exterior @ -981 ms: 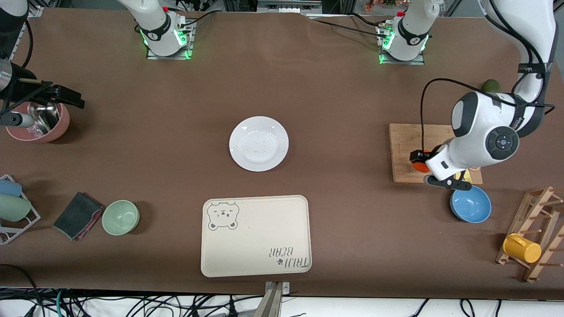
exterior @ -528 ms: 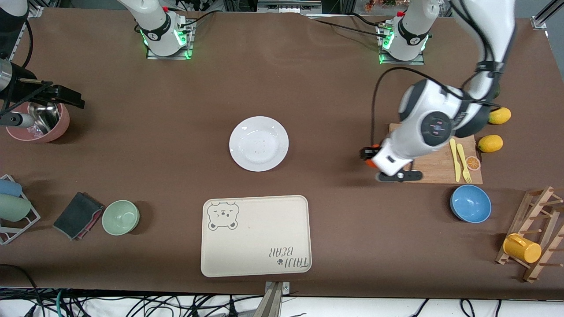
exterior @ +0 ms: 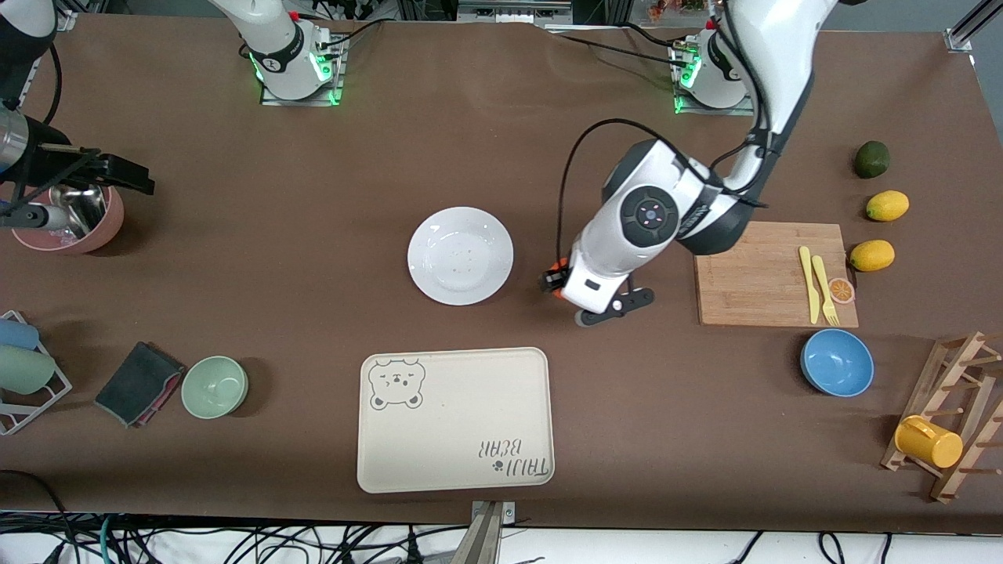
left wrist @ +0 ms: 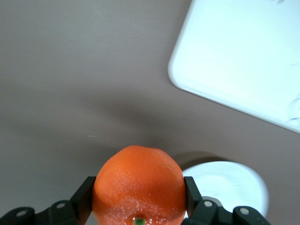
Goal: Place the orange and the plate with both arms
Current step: 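Carry the orange to the white plate while the right gripper reaches out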
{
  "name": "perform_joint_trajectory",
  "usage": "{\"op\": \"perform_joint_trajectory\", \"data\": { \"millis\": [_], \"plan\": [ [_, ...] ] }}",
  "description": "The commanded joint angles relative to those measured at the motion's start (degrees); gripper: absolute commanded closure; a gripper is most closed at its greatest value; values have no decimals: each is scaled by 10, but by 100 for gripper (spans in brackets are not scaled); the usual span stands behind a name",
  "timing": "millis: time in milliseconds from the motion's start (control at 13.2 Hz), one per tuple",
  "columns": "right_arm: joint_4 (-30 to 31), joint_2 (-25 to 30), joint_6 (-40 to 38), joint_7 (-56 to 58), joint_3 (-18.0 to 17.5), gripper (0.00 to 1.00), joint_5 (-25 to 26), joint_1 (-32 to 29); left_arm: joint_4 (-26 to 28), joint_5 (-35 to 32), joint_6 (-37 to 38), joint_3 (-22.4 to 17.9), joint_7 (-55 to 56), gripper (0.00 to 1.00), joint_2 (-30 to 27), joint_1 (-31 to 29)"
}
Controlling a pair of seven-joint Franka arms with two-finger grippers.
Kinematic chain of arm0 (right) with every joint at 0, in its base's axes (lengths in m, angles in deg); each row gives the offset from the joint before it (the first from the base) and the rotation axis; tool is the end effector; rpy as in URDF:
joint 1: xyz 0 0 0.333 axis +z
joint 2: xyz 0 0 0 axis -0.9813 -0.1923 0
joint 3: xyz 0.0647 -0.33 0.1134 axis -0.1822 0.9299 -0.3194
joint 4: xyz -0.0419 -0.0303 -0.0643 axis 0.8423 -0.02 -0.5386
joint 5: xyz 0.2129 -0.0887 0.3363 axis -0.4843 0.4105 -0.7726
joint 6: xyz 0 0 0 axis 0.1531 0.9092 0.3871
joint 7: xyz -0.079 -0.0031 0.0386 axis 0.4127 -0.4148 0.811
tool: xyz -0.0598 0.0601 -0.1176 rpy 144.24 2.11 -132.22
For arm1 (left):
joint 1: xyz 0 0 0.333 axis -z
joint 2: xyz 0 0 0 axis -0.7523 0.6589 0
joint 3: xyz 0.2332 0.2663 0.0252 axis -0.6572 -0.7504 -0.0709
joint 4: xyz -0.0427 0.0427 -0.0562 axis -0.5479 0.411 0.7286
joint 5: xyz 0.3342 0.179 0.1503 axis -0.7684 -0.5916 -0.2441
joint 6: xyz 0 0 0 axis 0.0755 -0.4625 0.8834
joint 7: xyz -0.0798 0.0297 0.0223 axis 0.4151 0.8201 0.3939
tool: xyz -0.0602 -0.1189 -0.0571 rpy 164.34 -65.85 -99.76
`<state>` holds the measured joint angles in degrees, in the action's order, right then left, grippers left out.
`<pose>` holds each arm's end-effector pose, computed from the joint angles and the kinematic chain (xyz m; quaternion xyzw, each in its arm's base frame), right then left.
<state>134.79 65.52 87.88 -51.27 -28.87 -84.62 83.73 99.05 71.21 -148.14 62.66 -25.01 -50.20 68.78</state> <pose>0.5767 -0.0064 0.5539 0.9934 -0.0007 -0.1148 0.0013 0.6301 -0.4187 0.3200 0.9666 0.2240 -0.0641 0.1064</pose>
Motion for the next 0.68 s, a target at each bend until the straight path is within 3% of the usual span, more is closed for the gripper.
{"op": "perform_joint_trajectory", "data": {
  "millis": [0,151,302,453,604],
  "plan": [
    [-1,-34,1,34,0,0,-39,-1,-31,34,-82,-6,59,71,45,41],
    [9,-79,16,37,3,0,-57,-5,-31,34,-136,-6,107,71,71,72],
    [46,-92,59,71,5,0,-124,-9,-30,34,-157,-6,135,71,86,105],
    [143,-84,148,102,5,0,-189,-8,-28,31,-158,-6,160,71,91,132],
    [208,-81,181,137,4,0,-281,-8,-23,28,-158,-8,167,70,98,154]
  ]
}}
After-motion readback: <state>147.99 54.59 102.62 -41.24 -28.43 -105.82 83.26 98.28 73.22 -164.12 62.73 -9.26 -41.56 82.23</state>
